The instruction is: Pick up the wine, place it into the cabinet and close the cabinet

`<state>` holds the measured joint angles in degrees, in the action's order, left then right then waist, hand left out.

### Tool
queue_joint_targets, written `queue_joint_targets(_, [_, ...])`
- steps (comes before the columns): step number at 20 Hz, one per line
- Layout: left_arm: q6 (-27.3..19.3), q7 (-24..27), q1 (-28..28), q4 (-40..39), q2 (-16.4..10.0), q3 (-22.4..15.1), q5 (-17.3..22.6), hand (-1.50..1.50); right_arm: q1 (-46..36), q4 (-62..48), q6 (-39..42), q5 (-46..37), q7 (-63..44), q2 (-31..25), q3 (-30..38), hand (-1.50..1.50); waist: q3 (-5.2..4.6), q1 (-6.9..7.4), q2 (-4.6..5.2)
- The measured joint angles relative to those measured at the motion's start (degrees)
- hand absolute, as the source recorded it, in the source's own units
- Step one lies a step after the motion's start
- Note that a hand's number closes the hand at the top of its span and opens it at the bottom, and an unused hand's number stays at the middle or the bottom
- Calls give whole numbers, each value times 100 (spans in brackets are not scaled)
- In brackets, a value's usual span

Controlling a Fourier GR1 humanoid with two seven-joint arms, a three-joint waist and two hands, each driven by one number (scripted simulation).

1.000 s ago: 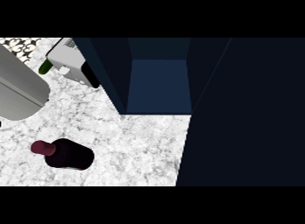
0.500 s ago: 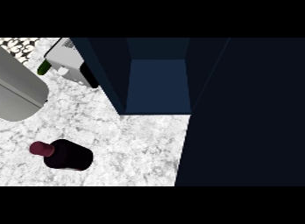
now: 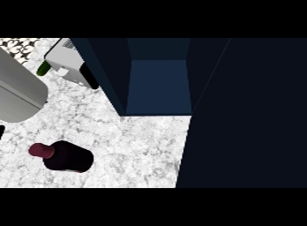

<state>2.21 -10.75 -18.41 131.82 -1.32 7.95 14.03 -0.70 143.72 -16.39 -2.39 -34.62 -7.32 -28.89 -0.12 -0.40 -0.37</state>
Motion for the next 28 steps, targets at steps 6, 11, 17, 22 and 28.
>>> queue_joint_targets(6, [157, 629, -5, -753, 55, 127, -67, -150, -66, 5, -131, -37, -9, -136, -25, -150, 3, -12, 8])
queue_joint_targets(11, [371, 1300, -297, -1252, 93, 212, -106, -150, -6, 14, -240, -80, 82, -289, -198, -150, 2, -15, 2])
queue_joint_targets(17, [515, 2069, -393, -2114, 99, 290, -260, -150, -138, 16, -403, -123, 43, -425, -226, -150, 1, -28, 4])
queue_joint_targets(22, [745, 2539, -459, -2703, 4, 465, -207, -150, -294, 19, -566, -163, -106, -506, -350, -150, 0, -20, 3])
queue_joint_targets(28, [925, 3074, -263, -3603, -70, 601, -330, -150, -429, 19, -724, -207, -235, -644, -439, -150, 1, -40, 6])
